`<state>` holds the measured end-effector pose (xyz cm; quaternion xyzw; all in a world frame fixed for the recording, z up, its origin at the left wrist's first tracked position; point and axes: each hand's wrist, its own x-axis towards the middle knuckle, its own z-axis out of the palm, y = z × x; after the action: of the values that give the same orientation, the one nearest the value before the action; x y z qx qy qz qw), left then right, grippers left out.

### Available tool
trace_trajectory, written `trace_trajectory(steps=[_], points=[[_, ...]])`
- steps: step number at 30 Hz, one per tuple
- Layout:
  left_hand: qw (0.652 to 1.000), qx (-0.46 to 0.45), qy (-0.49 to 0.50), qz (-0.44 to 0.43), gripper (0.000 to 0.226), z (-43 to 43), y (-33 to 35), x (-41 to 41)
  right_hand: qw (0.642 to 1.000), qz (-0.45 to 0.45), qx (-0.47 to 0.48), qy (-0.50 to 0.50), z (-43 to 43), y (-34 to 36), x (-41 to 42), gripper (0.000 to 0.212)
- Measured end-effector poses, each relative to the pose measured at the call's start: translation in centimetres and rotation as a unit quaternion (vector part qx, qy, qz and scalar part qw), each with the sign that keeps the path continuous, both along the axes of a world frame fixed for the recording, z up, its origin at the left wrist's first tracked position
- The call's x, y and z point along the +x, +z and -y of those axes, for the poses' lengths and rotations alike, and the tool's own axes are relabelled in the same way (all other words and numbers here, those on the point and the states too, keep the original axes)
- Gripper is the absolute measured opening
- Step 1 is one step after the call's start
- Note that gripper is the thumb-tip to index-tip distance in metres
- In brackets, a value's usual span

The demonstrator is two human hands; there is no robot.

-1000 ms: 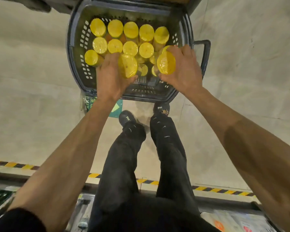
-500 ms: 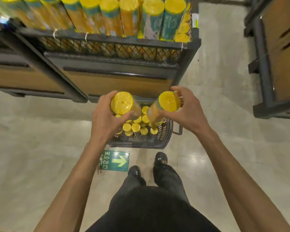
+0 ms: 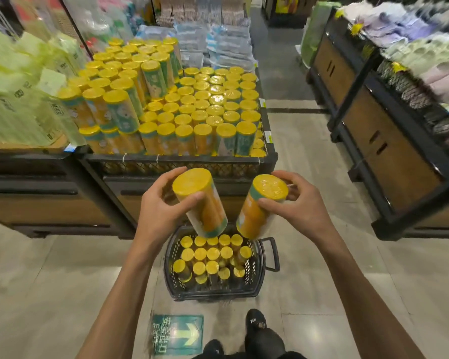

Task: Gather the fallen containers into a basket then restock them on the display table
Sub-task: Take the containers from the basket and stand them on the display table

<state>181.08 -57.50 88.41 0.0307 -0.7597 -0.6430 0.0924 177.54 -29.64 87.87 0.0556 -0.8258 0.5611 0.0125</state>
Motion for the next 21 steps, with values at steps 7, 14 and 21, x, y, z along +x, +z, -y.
trace_trajectory(steps=[7,14,21], points=[[1.000,-0.001,-0.018,-0.021,0.065,-2.9,2.4,-0.4,0.996,-0.014,-0.085,-0.012,-1.8,2.1,0.2,0.068],[0.999,-0.020,0.004,-0.030,0.059,-7.7,3.3,-2.2,0.996,-0.037,-0.081,0.002,-5.5,2.5,-2.5,0.059],[0.995,-0.023,0.079,-0.048,0.068,-15.3,4.1,-6.1,0.995,-0.043,-0.072,0.059,-13.0,3.7,-8.6,0.062]])
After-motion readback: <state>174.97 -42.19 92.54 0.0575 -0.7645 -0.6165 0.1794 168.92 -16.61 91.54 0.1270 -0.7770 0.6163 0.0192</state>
